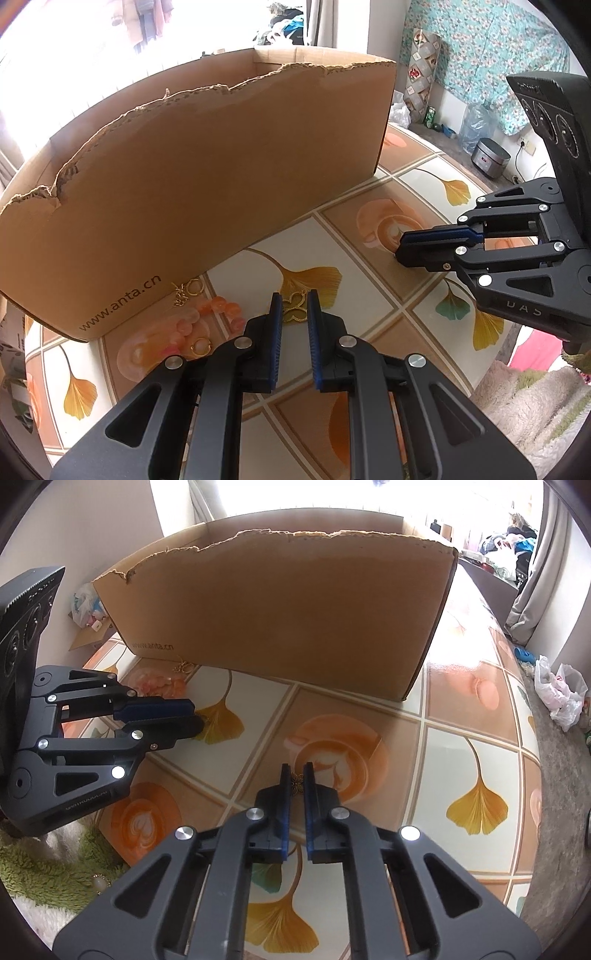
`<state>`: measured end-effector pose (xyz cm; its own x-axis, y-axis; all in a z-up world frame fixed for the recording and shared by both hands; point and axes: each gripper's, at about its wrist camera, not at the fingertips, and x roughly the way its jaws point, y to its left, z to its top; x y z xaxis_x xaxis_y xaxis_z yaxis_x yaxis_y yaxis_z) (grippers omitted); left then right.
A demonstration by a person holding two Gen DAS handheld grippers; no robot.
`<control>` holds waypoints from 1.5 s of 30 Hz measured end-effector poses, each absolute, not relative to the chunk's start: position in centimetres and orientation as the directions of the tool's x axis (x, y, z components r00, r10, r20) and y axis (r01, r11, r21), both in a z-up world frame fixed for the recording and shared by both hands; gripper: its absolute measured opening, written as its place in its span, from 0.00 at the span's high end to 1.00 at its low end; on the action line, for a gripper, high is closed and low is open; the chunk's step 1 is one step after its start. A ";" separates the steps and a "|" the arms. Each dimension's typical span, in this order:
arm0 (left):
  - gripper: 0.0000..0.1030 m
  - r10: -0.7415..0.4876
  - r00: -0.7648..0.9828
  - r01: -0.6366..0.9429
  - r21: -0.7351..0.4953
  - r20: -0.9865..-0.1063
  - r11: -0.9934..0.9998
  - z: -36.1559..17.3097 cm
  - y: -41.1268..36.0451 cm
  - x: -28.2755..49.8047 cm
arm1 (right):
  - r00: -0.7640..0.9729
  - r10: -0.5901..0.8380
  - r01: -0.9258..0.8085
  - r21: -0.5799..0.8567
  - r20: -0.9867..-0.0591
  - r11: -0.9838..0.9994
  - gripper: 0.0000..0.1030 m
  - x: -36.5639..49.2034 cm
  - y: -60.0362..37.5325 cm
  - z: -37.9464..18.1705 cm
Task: Organize jewelry
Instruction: 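Carry both held gold charms over the box, then open both tools to drop the charms into the box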
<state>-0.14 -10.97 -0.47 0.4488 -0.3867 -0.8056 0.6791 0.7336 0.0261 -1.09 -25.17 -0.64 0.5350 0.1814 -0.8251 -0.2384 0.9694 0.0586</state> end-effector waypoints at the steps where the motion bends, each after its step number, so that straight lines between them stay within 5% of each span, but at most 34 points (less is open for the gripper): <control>1: 0.87 -0.388 0.450 0.679 0.025 -0.805 0.734 -0.4 -10.9 -0.2 | 0.534 0.183 -0.235 0.062 -0.825 0.970 0.95 -1.1 -25.2 -0.6; 16: 0.87 -0.442 0.472 0.693 0.011 -0.763 0.720 2.6 -9.8 -1.6 | 0.596 0.220 -0.203 0.120 -0.772 0.972 0.95 -2.5 -26.5 2.9; 31: 0.87 -0.587 0.579 0.694 -0.035 -0.567 0.719 12.6 -7.8 1.6 | 0.764 0.342 -0.304 0.162 -0.547 0.939 0.94 0.6 -26.7 12.5; 45: 0.87 -0.461 0.446 0.558 -0.165 -0.767 0.814 8.3 -9.1 12.9 | 0.616 0.393 -0.284 0.273 -0.683 0.919 0.94 11.7 -27.2 9.1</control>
